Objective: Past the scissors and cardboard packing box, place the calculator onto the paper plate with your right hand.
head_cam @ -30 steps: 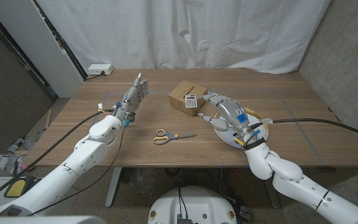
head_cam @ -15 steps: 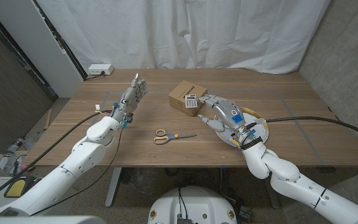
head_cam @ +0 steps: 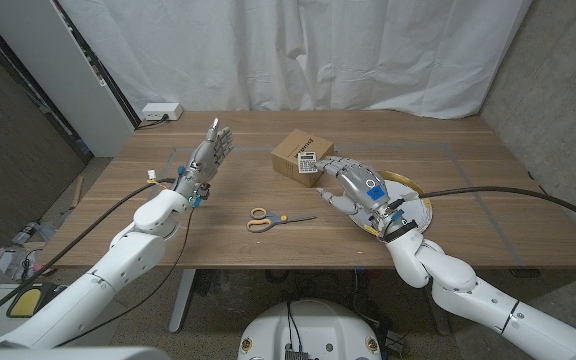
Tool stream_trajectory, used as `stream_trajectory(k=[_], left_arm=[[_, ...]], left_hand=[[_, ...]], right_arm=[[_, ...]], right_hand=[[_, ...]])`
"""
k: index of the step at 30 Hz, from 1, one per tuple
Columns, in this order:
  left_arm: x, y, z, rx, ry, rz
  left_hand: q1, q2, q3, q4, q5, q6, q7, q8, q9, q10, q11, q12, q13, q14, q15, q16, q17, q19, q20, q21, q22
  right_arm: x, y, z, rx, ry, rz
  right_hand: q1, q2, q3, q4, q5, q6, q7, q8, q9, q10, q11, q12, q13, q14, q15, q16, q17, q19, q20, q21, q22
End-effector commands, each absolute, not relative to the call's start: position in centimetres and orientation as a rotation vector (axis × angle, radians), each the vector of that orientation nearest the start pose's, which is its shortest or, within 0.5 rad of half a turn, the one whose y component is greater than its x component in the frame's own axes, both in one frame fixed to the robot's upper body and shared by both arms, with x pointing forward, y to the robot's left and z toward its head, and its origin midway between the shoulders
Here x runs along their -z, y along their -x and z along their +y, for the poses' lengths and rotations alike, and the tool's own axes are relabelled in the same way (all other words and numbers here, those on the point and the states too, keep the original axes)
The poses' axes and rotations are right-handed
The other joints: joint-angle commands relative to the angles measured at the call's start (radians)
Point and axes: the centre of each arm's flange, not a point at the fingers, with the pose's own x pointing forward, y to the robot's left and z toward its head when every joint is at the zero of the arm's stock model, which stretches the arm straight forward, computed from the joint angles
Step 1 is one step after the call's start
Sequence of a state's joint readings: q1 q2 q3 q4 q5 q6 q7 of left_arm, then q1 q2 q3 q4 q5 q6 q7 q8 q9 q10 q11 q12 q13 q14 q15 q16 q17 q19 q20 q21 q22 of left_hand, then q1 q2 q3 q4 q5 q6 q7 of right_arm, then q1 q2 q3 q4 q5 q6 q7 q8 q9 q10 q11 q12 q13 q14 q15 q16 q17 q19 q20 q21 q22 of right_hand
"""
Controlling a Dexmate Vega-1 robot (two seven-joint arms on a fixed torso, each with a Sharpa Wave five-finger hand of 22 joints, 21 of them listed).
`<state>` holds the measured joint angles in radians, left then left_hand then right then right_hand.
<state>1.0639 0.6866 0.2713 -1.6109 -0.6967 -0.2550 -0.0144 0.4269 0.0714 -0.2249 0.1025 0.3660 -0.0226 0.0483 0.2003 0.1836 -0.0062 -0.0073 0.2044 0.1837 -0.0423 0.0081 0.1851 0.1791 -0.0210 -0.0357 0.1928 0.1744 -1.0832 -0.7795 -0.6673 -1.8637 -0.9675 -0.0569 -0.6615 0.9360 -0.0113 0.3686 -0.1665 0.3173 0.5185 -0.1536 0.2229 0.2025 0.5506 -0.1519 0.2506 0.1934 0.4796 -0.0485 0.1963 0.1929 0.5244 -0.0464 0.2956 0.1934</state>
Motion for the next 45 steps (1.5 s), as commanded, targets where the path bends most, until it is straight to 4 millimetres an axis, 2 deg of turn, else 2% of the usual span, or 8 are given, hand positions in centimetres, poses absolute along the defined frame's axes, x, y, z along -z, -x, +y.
stream_trajectory(k=[1, 13, 27, 45], left_arm=[[3.8, -57.6, 31.7, 0.242, -0.011, -0.627], [3.7, -57.2, 31.6, 0.241, -0.013, -0.628], [3.8, -56.7, 31.8, 0.24, -0.025, -0.63], [4.3, -56.5, 31.8, 0.234, -0.016, -0.624]], left_hand=[[0.003, 0.007, -0.008, -0.001, -0.003, 0.0, -0.003, -0.003, 0.002, 0.004, -0.002, -0.003, 0.003, -0.004, -0.002, 0.001, 0.003, -0.007, -0.015, 0.003, 0.003], [0.004, 0.008, -0.011, -0.001, -0.004, 0.002, -0.002, -0.003, 0.002, 0.004, 0.0, -0.003, 0.003, -0.004, -0.002, 0.001, 0.003, -0.007, -0.015, 0.003, 0.003], [0.005, 0.009, -0.014, -0.001, -0.005, 0.002, -0.002, -0.003, 0.002, 0.006, -0.003, -0.002, 0.003, -0.004, -0.002, 0.001, 0.003, -0.007, -0.015, 0.004, 0.003], [0.007, 0.012, -0.018, -0.001, -0.007, 0.004, 0.0, -0.003, 0.003, 0.006, 0.0, -0.003, 0.003, -0.004, -0.001, 0.001, 0.003, -0.007, -0.015, 0.004, 0.003]], right_arm=[[9.8, -51.1, -14.5, 0.2, 1.459, -1.231], [9.6, -52.7, -14.4, 0.177, 1.47, -1.224], [9.6, -53.4, -14.0, 0.175, 1.483, -1.223], [9.4, -55.9, -13.7, 0.193, 1.489, -1.22]], right_hand=[[0.011, 0.006, 0.005, 0.01, 0.008, 0.02, 0.001, 0.009, 0.003, 0.012, -0.002, 0.008, 0.001, 0.011, -0.133, 0.007, 0.003, 0.006, -0.123, 0.0, 0.004], [0.007, 0.019, 0.003, 0.022, 0.005, 0.038, 0.004, 0.013, 0.003, 0.029, -0.003, 0.012, 0.0, 0.02, -0.128, 0.01, 0.006, 0.01, -0.118, 0.002, 0.005], [0.004, 0.02, -0.002, 0.027, 0.0, 0.059, 0.01, 0.017, 0.003, 0.037, 0.004, 0.012, -0.001, 0.02, -0.117, 0.007, 0.006, 0.003, -0.107, -0.002, 0.006], [0.004, 0.023, -0.005, 0.03, -0.005, 0.066, 0.016, 0.014, 0.003, 0.036, 0.011, 0.009, -0.001, 0.023, -0.103, 0.006, 0.006, 0.001, -0.095, -0.003, 0.007]])
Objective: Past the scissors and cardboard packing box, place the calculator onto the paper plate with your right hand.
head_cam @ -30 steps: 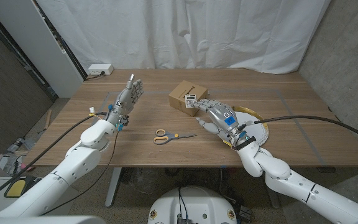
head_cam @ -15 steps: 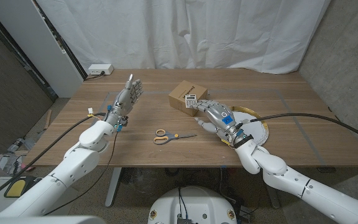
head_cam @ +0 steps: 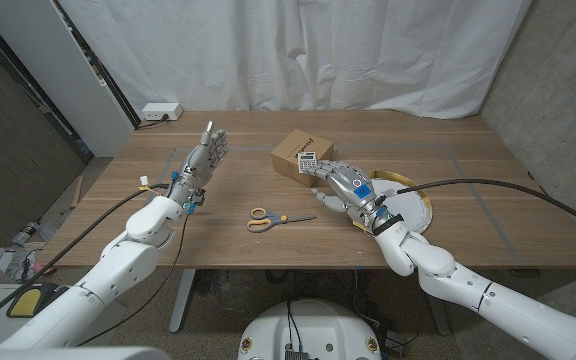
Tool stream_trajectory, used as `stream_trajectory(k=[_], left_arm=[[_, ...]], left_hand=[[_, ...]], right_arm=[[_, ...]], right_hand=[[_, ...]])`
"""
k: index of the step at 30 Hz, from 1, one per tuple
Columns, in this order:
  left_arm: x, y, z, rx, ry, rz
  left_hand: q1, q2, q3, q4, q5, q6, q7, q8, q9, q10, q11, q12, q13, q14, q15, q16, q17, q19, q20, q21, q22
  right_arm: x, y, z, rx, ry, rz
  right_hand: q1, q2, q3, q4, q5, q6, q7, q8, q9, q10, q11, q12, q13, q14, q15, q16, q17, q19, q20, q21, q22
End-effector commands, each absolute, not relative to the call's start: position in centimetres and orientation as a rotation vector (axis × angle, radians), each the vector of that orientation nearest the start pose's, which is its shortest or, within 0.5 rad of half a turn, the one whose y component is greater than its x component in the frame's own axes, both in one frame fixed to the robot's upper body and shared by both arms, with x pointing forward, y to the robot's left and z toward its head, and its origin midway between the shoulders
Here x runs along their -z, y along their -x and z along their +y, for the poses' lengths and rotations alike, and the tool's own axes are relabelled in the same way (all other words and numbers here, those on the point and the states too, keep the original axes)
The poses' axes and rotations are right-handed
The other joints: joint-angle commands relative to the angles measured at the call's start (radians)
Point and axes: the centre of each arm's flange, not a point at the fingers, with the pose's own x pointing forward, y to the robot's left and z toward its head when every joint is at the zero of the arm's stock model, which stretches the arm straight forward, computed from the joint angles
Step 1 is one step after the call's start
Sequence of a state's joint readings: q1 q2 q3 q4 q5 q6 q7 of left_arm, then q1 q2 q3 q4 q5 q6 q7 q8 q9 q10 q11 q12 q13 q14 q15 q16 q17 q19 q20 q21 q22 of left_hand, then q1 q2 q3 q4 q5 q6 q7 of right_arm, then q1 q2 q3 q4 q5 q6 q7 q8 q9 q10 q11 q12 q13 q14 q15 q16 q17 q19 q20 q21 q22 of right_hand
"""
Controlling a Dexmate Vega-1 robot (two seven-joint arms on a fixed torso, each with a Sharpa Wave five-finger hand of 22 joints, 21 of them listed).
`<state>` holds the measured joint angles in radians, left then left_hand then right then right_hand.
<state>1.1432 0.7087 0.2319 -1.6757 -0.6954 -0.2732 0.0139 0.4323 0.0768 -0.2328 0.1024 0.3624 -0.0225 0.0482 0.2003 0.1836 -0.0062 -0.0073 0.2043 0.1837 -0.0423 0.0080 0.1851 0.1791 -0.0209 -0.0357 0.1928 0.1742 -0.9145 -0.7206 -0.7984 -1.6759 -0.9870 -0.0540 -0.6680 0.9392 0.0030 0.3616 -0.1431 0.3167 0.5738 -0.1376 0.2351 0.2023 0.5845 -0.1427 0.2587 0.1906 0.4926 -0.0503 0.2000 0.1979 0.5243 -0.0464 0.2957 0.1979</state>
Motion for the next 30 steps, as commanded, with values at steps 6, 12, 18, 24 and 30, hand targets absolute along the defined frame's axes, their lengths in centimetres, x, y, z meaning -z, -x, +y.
stream_trajectory(k=[6, 12, 18, 24, 30], left_arm=[[4.7, -56.2, 31.9, 0.227, -0.007, -0.623], [5.1, -55.9, 32.2, 0.218, -0.003, -0.624], [5.4, -55.6, 32.6, 0.208, -0.001, -0.622], [5.6, -55.4, 32.9, 0.201, 0.002, -0.62], [5.8, -55.4, 33.2, 0.194, 0.006, -0.615]], left_hand=[[0.003, 0.007, -0.011, -0.001, -0.004, 0.004, -0.001, -0.003, 0.002, 0.006, -0.002, -0.003, 0.003, -0.005, 0.0, 0.001, 0.002, -0.007, -0.015, 0.004, 0.004], [0.003, 0.008, -0.012, -0.001, -0.004, 0.004, -0.001, -0.003, 0.002, 0.007, -0.003, -0.003, 0.003, -0.005, 0.0, 0.001, 0.002, -0.009, -0.013, 0.003, 0.004], [0.004, 0.008, -0.014, 0.0, -0.004, 0.004, -0.002, -0.004, 0.003, 0.006, 0.0, -0.003, 0.003, -0.004, 0.0, 0.002, 0.003, -0.009, -0.013, 0.004, 0.004], [0.004, 0.009, -0.015, 0.0, -0.005, 0.004, -0.002, -0.003, 0.003, 0.005, -0.005, -0.003, 0.003, -0.004, 0.0, 0.001, 0.002, -0.011, -0.012, 0.003, 0.004], [0.005, 0.01, -0.016, 0.0, -0.005, 0.005, -0.002, -0.003, 0.003, 0.006, -0.002, -0.003, 0.003, -0.004, 0.0, 0.001, 0.003, -0.011, -0.012, 0.003, 0.004]], right_arm=[[8.8, -56.5, -13.8, 0.202, 1.494, -1.225], [8.6, -56.9, -14.2, 0.212, 1.5, -1.22], [8.6, -57.2, -14.1, 0.216, 1.5, -1.219], [8.4, -57.7, -13.7, 0.212, 1.504, -1.222], [8.2, -58.1, -13.7, 0.22, 1.504, -1.223]], right_hand=[[0.003, 0.011, 0.002, 0.007, -0.006, 0.018, 0.002, 0.003, 0.003, 0.004, 0.002, 0.001, 0.001, 0.011, -0.101, 0.002, 0.001, 0.0, -0.093, -0.004, 0.003], [-0.001, 0.016, 0.0, 0.012, -0.009, 0.025, 0.002, 0.004, 0.003, 0.009, 0.005, 0.001, 0.001, 0.016, -0.099, 0.004, 0.003, 0.002, -0.091, -0.003, 0.003], [-0.004, 0.019, -0.001, 0.015, -0.011, 0.029, 0.003, 0.005, 0.003, 0.01, 0.007, 0.001, 0.001, 0.021, -0.1, 0.006, 0.003, 0.005, -0.09, -0.002, 0.003], [-0.005, 0.02, -0.002, 0.016, -0.013, 0.031, 0.002, 0.004, 0.003, 0.013, 0.005, 0.002, 0.001, 0.025, -0.098, 0.006, 0.003, 0.006, -0.089, -0.002, 0.003], [-0.004, 0.021, -0.003, 0.016, -0.015, 0.032, 0.003, 0.003, 0.003, 0.012, 0.003, 0.0, 0.001, 0.026, -0.098, 0.006, 0.003, 0.006, -0.087, -0.002, 0.004]])
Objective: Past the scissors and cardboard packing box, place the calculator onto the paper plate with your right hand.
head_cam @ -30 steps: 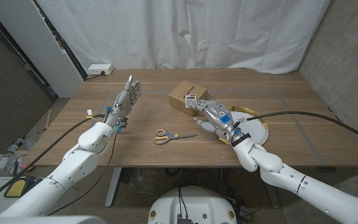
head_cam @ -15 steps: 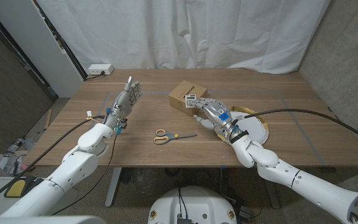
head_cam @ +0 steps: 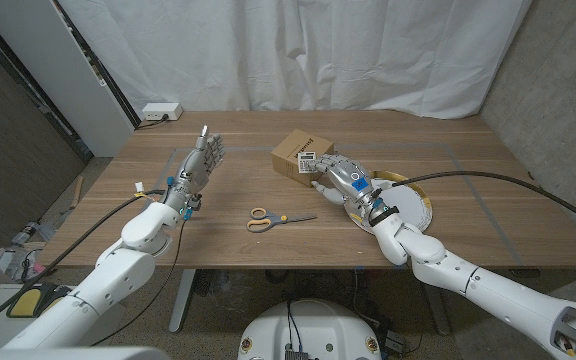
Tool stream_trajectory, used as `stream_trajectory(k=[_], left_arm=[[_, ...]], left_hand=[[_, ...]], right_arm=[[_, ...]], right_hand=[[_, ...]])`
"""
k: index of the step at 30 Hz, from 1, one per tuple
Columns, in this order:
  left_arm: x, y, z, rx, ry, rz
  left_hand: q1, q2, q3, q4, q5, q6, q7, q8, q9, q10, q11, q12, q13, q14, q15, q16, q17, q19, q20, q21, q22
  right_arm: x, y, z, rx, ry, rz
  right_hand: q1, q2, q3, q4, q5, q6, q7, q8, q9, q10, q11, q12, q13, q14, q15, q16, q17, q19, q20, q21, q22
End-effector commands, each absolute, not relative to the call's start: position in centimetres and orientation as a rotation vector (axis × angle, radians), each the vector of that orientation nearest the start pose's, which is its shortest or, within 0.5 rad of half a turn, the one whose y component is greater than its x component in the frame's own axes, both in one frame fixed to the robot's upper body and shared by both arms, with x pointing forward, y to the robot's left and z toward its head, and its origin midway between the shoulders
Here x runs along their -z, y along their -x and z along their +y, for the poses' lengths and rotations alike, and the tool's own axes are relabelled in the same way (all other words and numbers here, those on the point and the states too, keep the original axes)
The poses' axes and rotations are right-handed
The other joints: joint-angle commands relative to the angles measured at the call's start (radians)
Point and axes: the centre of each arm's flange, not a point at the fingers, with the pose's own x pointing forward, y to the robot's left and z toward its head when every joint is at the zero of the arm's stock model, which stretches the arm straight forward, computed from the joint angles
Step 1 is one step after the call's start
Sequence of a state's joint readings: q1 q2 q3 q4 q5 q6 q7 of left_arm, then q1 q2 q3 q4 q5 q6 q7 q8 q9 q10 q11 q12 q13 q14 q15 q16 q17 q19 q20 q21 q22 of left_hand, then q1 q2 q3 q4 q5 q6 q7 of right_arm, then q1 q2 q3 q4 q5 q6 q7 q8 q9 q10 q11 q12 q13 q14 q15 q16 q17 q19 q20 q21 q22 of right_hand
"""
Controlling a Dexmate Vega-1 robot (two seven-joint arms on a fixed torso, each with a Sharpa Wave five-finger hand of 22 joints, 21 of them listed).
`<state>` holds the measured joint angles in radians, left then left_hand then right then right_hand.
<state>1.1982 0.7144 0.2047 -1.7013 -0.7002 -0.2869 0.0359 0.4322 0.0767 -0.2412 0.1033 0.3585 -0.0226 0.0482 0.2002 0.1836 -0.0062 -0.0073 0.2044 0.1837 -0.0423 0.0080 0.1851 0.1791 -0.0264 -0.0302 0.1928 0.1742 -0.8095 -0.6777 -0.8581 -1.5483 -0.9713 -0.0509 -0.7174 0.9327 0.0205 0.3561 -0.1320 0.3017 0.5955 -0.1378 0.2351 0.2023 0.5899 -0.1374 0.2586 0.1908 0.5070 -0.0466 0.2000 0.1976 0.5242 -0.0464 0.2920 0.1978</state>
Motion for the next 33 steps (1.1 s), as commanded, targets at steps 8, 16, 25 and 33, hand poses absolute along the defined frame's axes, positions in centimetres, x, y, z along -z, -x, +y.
stream_trajectory(k=[8, 16, 25, 33], left_arm=[[5.6, -55.6, 33.6, 0.195, 0.004, -0.617], [5.0, -56.0, 33.8, 0.201, -0.003, -0.62], [4.6, -56.4, 33.9, 0.206, -0.008, -0.615], [4.4, -56.6, 34.2, 0.206, -0.011, -0.61]], left_hand=[[0.006, 0.011, -0.01, -0.001, -0.002, 0.004, -0.002, -0.004, 0.003, 0.005, -0.003, -0.003, 0.003, -0.005, 0.0, 0.001, 0.003, -0.005, -0.017, 0.004, 0.004], [0.007, 0.012, -0.012, -0.001, -0.002, 0.005, -0.002, -0.004, 0.003, 0.005, 0.0, -0.003, 0.003, -0.005, 0.0, 0.001, 0.003, -0.005, -0.017, 0.004, 0.004], [0.007, 0.013, -0.014, -0.001, -0.003, 0.005, -0.002, -0.004, 0.003, 0.005, -0.003, -0.003, 0.003, -0.004, -0.001, 0.001, 0.003, -0.005, -0.018, 0.004, 0.004], [0.008, 0.014, -0.015, -0.001, -0.003, 0.006, -0.002, -0.004, 0.003, 0.005, -0.002, -0.003, 0.004, -0.004, 0.0, 0.001, 0.003, -0.005, -0.017, 0.004, 0.004]], right_arm=[[8.2, -58.8, -13.6, 0.222, 1.508, -1.22], [8.3, -59.4, -13.7, 0.228, 1.507, -1.212], [8.1, -60.2, -13.6, 0.239, 1.501, -1.206], [8.1, -60.5, -13.7, 0.25, 1.488, -1.203]], right_hand=[[0.006, 0.003, 0.003, 0.002, -0.003, 0.005, 0.007, -0.001, 0.003, 0.003, 0.001, -0.002, 0.001, 0.01, -0.101, 0.003, 0.003, 0.006, -0.084, 0.002, 0.004], [0.008, 0.003, 0.002, 0.001, -0.004, 0.006, 0.006, -0.002, 0.003, 0.003, 0.0, -0.003, 0.001, 0.012, -0.1, 0.003, 0.002, 0.006, -0.084, 0.002, 0.004], [0.011, 0.005, 0.003, 0.0, -0.007, 0.008, 0.005, -0.003, 0.003, 0.006, 0.0, -0.003, 0.001, 0.016, -0.1, 0.004, 0.002, 0.006, -0.083, 0.001, 0.004], [0.012, 0.011, 0.003, 0.002, -0.011, 0.026, -0.001, 0.001, 0.003, 0.025, -0.009, 0.002, 0.0, 0.032, -0.106, 0.008, 0.003, 0.013, -0.084, 0.004, 0.005]])
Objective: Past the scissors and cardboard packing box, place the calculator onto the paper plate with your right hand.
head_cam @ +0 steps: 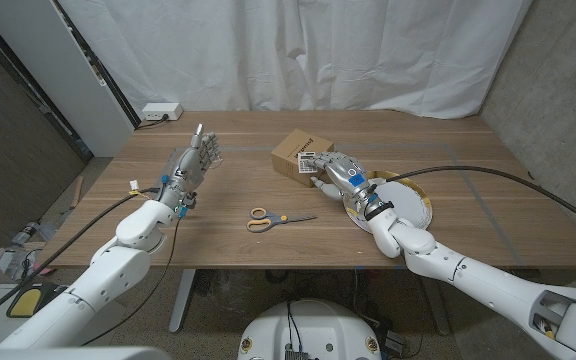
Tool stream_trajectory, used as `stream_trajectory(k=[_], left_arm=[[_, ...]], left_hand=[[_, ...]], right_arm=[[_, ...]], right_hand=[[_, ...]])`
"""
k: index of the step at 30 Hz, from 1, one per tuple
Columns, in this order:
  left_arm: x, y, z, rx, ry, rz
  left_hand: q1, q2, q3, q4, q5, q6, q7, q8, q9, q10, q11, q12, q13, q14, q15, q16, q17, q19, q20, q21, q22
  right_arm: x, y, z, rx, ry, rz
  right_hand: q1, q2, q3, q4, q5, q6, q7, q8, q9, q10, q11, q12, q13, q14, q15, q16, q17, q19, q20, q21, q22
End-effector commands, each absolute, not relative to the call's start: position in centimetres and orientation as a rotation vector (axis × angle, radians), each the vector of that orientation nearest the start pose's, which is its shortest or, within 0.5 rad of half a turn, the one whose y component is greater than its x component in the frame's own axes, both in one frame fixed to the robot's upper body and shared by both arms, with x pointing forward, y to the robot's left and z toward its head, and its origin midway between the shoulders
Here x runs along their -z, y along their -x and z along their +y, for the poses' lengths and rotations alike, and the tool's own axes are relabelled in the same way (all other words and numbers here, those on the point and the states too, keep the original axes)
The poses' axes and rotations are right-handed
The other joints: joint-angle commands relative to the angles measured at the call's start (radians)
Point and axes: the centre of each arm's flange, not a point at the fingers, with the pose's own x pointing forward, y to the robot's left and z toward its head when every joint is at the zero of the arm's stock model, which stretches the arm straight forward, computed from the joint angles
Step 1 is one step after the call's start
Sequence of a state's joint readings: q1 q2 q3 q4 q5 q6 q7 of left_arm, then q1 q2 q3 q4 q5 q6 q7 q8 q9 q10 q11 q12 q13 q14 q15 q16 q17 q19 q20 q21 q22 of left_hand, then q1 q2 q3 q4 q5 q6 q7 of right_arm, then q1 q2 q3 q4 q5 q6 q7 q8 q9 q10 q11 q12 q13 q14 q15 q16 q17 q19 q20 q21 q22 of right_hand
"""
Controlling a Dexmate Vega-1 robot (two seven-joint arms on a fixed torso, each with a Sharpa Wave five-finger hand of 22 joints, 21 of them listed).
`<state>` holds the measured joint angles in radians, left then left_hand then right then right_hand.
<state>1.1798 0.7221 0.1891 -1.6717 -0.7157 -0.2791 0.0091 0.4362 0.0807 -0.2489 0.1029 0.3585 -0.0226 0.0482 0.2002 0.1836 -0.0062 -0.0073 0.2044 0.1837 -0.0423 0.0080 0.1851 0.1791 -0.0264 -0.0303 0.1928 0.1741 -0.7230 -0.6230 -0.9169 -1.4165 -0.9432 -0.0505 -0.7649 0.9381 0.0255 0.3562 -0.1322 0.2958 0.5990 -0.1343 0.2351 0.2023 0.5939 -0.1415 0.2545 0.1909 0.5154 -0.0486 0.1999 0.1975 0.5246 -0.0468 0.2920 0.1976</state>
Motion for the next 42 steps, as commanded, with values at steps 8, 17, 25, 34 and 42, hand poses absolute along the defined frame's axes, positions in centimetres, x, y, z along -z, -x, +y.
stream_trajectory(k=[8, 17, 25, 34, 42], left_arm=[[4.3, -56.7, 34.2, 0.209, -0.011, -0.613], [4.6, -56.7, 34.3, 0.206, -0.006, -0.612], [4.9, -56.8, 34.3, 0.205, 0.005, -0.616], [4.7, -56.8, 34.5, 0.199, 0.003, -0.622], [4.3, -56.9, 34.5, 0.198, 0.002, -0.629]], left_hand=[[0.005, 0.01, -0.009, 0.0, -0.004, 0.005, -0.002, -0.004, 0.003, 0.005, -0.003, -0.003, 0.004, -0.005, 0.0, 0.001, 0.003, -0.006, -0.017, 0.004, 0.004], [0.006, 0.011, -0.011, 0.0, -0.004, 0.005, -0.003, -0.004, 0.003, 0.006, -0.002, -0.003, 0.004, -0.004, 0.0, 0.001, 0.003, -0.006, -0.017, 0.004, 0.004], [0.006, 0.012, -0.013, 0.0, -0.005, 0.006, -0.003, -0.004, 0.003, 0.006, -0.002, -0.003, 0.004, -0.004, -0.001, 0.002, 0.003, -0.008, -0.015, 0.003, 0.004], [0.007, 0.013, -0.014, 0.0, -0.005, 0.006, -0.003, -0.004, 0.003, 0.006, -0.002, -0.003, 0.004, -0.004, -0.001, 0.001, 0.003, -0.009, -0.015, 0.003, 0.004], [0.008, 0.013, -0.016, 0.001, -0.005, 0.006, -0.001, -0.004, 0.003, 0.006, -0.004, -0.003, 0.004, -0.004, -0.001, 0.001, 0.003, -0.009, -0.015, 0.003, 0.004]], right_arm=[[8.4, -60.7, -13.7, 0.247, 1.477, -1.2], [8.0, -60.5, -13.6, 0.249, 1.462, -1.216], [7.3, -60.2, -13.4, 0.251, 1.461, -1.244], [5.0, -59.9, -12.0, 0.265, 1.432, -1.271], [4.1, -60.0, -11.8, 0.278, 1.418, -1.29]], right_hand=[[0.004, 0.018, -0.003, 0.008, -0.028, 0.134, -0.026, 0.031, 0.004, 0.122, -0.021, 0.035, -0.002, 0.081, -0.122, 0.015, -0.003, 0.041, -0.087, 0.017, 0.008], [-0.024, 0.06, -0.008, 0.038, -0.05, 0.179, -0.037, 0.038, 0.004, 0.166, -0.041, 0.043, -0.004, 0.101, -0.13, 0.019, 0.005, 0.048, -0.088, 0.022, 0.011], [-0.037, 0.091, -0.006, 0.053, -0.065, 0.199, -0.046, 0.039, 0.003, 0.179, -0.047, 0.043, -0.005, 0.114, -0.132, 0.022, 0.008, 0.051, -0.093, 0.026, 0.013], [-0.039, 0.117, 0.0, 0.06, -0.083, 0.225, -0.052, 0.043, 0.003, 0.196, -0.051, 0.044, -0.006, 0.128, -0.137, 0.022, 0.008, 0.052, -0.096, 0.029, 0.014], [-0.028, 0.144, 0.015, 0.059, -0.099, 0.27, -0.057, 0.054, 0.002, 0.22, -0.054, 0.046, -0.007, 0.145, -0.145, 0.021, 0.005, 0.052, -0.1, 0.032, 0.017]])
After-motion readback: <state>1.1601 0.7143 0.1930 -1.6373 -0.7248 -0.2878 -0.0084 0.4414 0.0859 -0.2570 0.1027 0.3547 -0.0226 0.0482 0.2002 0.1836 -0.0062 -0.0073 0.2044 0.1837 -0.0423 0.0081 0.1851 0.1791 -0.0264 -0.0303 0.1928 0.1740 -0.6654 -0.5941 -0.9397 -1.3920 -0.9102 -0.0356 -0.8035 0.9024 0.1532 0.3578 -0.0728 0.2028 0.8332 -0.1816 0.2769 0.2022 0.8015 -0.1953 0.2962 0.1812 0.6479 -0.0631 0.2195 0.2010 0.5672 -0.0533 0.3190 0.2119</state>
